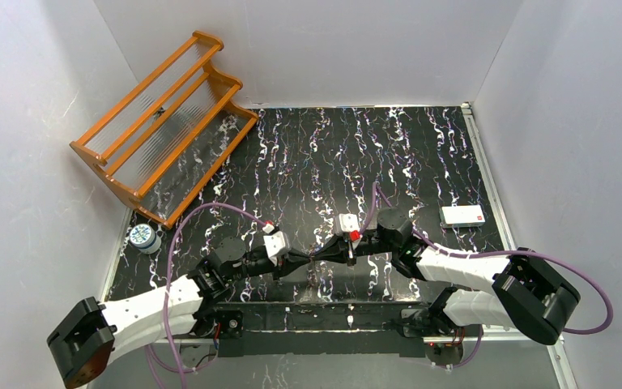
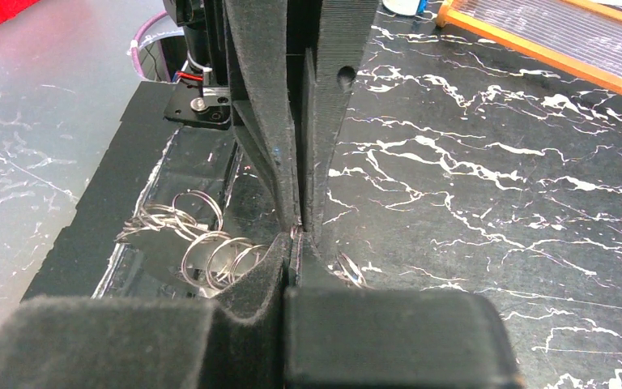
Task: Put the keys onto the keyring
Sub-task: Adjust the key on the keyring.
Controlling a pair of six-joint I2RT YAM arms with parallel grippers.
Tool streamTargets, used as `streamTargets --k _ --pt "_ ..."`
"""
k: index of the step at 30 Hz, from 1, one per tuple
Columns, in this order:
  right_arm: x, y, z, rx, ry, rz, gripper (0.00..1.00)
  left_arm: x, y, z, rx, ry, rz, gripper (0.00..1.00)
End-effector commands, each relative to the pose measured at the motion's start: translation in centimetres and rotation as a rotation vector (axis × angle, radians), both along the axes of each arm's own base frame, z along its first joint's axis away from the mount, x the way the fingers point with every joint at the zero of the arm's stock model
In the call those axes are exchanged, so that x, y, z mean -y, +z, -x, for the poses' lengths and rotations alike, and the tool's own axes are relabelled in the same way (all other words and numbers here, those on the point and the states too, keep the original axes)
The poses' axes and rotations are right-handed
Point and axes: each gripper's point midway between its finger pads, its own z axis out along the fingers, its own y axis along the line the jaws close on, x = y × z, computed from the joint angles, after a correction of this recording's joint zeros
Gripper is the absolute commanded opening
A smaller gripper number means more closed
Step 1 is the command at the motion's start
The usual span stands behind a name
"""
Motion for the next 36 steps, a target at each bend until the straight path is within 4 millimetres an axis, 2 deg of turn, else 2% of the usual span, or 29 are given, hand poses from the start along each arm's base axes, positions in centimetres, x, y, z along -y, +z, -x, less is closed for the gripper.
streamTargets --k 1,9,14,20,25,30,36 --pt "-0.7 3.3 -0.2 0.083 0.023 -0.091 0.01 0.8 2.3 0.1 0.044 -0.037 0.056 0.00" --pt "-0.8 4.1 -0.2 0.095 0.025 -0.105 0.01 0.8 0.1 0.2 -0.001 -0.045 -0.020 0.00" --pt "-0.8 4.0 -0.2 0.092 0.026 -0.105 0.01 0.9 0.1 -0.4 0.009 -0.036 -0.068 0.00" --pt "-0.7 3.8 -0.2 0.089 0.024 -0.100 0.01 0.2 1.4 -0.8 0.058 0.008 -0.049 0.24" --pt "-0.6 3.4 -0.1 0.082 0.025 -0.092 0.01 -0.7 3.1 -1.3 0.107 0.065 0.002 0.33" --pt "-0.6 3.5 -0.1 0.083 0.025 -0.093 0.01 -0.7 4.2 -1.0 0.127 0.053 0.041 0.32" --pt "-0.8 3.8 -0.2 0.088 0.026 -0.098 0.01 0.1 3.6 -0.2 0.090 -0.010 0.026 0.28"
